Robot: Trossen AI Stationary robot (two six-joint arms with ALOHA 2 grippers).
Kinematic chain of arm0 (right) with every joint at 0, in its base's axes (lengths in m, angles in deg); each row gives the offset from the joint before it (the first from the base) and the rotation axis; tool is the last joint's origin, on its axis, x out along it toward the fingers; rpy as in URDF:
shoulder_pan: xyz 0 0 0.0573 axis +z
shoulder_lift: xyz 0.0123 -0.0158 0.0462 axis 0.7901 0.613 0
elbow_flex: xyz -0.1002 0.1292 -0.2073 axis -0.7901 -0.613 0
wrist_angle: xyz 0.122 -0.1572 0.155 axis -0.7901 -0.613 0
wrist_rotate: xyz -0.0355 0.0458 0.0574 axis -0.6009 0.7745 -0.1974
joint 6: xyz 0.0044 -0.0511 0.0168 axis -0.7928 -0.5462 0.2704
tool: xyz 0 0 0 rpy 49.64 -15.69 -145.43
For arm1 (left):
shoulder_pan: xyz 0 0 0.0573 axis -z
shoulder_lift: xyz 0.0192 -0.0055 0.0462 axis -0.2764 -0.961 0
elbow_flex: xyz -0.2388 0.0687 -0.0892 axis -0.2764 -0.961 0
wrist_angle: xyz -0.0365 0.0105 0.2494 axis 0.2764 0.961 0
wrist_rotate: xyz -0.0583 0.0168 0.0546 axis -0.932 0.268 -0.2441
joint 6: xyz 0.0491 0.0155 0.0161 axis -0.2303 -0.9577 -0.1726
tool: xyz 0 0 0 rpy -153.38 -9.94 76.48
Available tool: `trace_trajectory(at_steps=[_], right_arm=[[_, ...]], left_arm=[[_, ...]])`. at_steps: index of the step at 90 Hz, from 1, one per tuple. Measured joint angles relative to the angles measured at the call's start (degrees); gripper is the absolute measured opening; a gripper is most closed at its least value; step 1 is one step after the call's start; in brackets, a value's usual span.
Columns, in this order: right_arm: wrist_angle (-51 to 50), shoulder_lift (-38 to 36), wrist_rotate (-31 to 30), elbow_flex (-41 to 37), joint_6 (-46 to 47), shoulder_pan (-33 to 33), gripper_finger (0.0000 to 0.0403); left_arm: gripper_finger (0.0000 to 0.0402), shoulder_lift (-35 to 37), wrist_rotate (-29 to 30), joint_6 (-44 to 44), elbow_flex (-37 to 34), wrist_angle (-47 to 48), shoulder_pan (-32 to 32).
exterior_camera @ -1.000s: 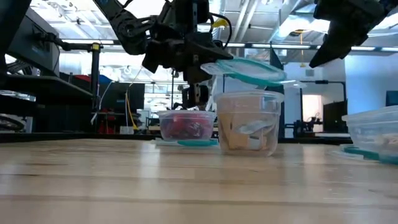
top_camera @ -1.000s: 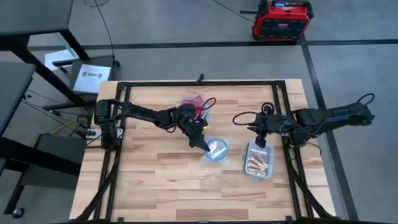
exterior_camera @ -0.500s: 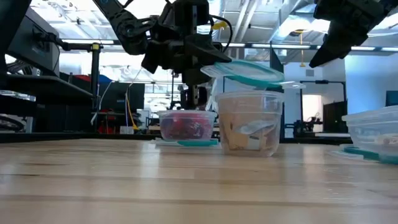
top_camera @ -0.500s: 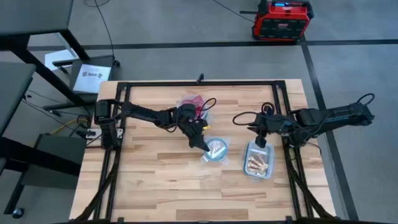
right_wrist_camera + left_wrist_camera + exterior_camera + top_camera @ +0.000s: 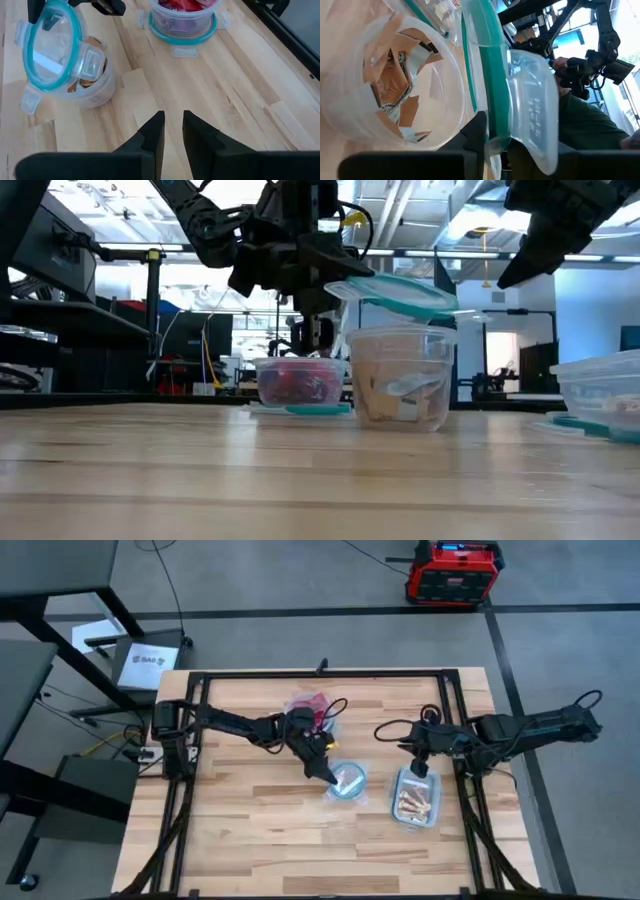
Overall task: Sort candy
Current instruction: Close the small circular transparent bin
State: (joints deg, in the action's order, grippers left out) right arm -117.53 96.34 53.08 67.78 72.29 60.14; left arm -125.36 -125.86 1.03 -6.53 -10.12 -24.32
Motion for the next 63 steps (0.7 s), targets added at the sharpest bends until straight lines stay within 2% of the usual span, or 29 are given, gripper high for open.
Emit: trace_trajectory(at_steps=[47,63], right_arm=[[0.0,0.0,0.0,0.0,-0.1,0.0,0.0054],[0.0,0.0,0.0,0.0,-0.2,0.0,0.0054]], left_arm=[[0.0045,0.0,0.0,-1.7,0.0,1.5,0.0],[0.0068,0.0,0.0,-1.8,0.0,1.8,0.4]])
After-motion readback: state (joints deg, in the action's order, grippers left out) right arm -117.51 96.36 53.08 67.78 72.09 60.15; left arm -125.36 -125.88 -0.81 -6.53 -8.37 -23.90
